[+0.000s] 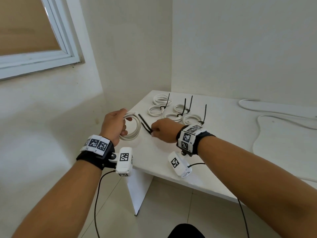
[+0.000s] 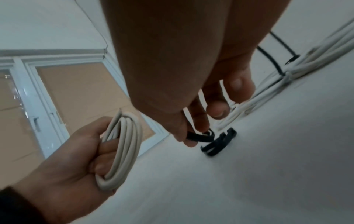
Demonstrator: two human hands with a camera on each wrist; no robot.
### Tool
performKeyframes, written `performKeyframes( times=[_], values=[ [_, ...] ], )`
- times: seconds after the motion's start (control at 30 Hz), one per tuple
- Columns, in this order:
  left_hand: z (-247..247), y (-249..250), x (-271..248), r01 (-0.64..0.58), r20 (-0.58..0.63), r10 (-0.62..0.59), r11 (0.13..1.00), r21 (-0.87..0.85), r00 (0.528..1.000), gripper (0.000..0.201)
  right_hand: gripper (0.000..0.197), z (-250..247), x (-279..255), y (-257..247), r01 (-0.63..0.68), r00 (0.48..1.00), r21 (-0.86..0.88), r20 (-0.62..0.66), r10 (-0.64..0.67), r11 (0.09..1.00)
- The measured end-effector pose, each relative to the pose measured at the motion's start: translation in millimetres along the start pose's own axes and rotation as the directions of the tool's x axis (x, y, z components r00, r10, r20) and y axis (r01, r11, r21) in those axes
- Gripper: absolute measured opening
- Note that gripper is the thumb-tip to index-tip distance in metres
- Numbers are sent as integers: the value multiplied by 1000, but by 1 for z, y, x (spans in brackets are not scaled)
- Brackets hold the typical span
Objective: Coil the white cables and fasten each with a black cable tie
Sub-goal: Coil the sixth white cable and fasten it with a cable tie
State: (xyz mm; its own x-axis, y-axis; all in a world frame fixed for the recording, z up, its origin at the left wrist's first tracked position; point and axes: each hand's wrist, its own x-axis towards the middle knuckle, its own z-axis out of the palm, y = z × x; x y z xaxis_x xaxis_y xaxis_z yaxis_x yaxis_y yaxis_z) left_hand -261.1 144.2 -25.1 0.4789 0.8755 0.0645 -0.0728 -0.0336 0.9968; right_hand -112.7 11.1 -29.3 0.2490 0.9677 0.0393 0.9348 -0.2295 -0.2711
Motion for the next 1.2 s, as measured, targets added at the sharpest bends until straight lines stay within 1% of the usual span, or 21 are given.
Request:
performKeyframes(
  times=[0.1, 0.17, 0.27, 0.33, 0.4, 0.47, 0.53, 0.57, 0.63, 0.73, 0.77, 0.83, 0.87, 0.93, 1.0, 1.03, 1.1, 1.2],
  values=[
    [18, 4, -4, -1, 51, 0, 1000, 11, 999, 37, 24, -14, -20, 25, -19, 995, 1, -98, 19, 1000],
    [36, 6, -9, 9, 104, -9, 1000, 2, 995, 37, 24, -24, -38, 44, -58, 985, 24, -162, 62, 998],
    [74, 6, -19, 30, 200, -28, 1000, -5, 979, 35, 21, -35, -67, 77, -137, 958, 114, -237, 161, 984],
    [94, 8, -25, 48, 244, -42, 999, -16, 969, 33, 17, -40, -80, 91, -179, 944, 233, -231, 234, 956],
    [127, 9, -34, 75, 311, -58, 996, -42, 949, 30, 15, -44, -101, 111, -191, 926, 416, -225, 304, 889],
    [161, 11, -44, 103, 364, -72, 992, -67, 929, 33, 14, -46, -121, 129, -163, 895, 589, -249, 370, 792],
    [192, 12, -52, 135, 399, -88, 987, -92, 913, 39, 13, -47, -139, 145, -118, 856, 699, -289, 430, 705],
    [206, 12, -55, 148, 415, -95, 984, -98, 905, 39, 13, -47, -147, 152, -98, 837, 729, -308, 452, 678],
    [232, 12, -61, 171, 459, -109, 981, -95, 882, 35, 14, -49, -159, 166, -89, 806, 738, -342, 484, 669],
    [264, 11, -67, 228, 521, -138, 967, -112, 842, 38, 18, -53, -170, 181, -148, 779, 685, -365, 511, 714],
    [272, 11, -68, 253, 534, -152, 960, -122, 832, 40, 20, -55, -171, 186, -161, 768, 684, -366, 526, 711],
    [285, 8, -68, 299, 554, -180, 945, -131, 813, 43, 25, -56, -171, 194, -147, 734, 730, -372, 568, 668],
    [289, 6, -68, 312, 563, -189, 941, -131, 804, 42, 30, -56, -170, 196, -131, 705, 757, -382, 597, 640],
    [294, -1, -66, 320, 581, -195, 940, -120, 790, 39, 39, -57, -167, 203, -127, 627, 792, -402, 667, 597],
    [295, -8, -62, 318, 601, -198, 943, -100, 775, 40, 41, -58, -164, 209, -138, 556, 829, -389, 735, 542],
    [295, -12, -60, 319, 609, -203, 944, -87, 766, 41, 42, -57, -163, 212, -142, 531, 845, -375, 760, 516],
    [294, -17, -58, 319, 625, -214, 946, -59, 750, 42, 38, -52, -161, 219, -184, 500, 842, -365, 785, 508],
    [293, -19, -60, 286, 654, -199, 958, -28, 730, 42, 9, -45, -161, 224, -248, 483, 803, -383, 787, 543]
  ],
)
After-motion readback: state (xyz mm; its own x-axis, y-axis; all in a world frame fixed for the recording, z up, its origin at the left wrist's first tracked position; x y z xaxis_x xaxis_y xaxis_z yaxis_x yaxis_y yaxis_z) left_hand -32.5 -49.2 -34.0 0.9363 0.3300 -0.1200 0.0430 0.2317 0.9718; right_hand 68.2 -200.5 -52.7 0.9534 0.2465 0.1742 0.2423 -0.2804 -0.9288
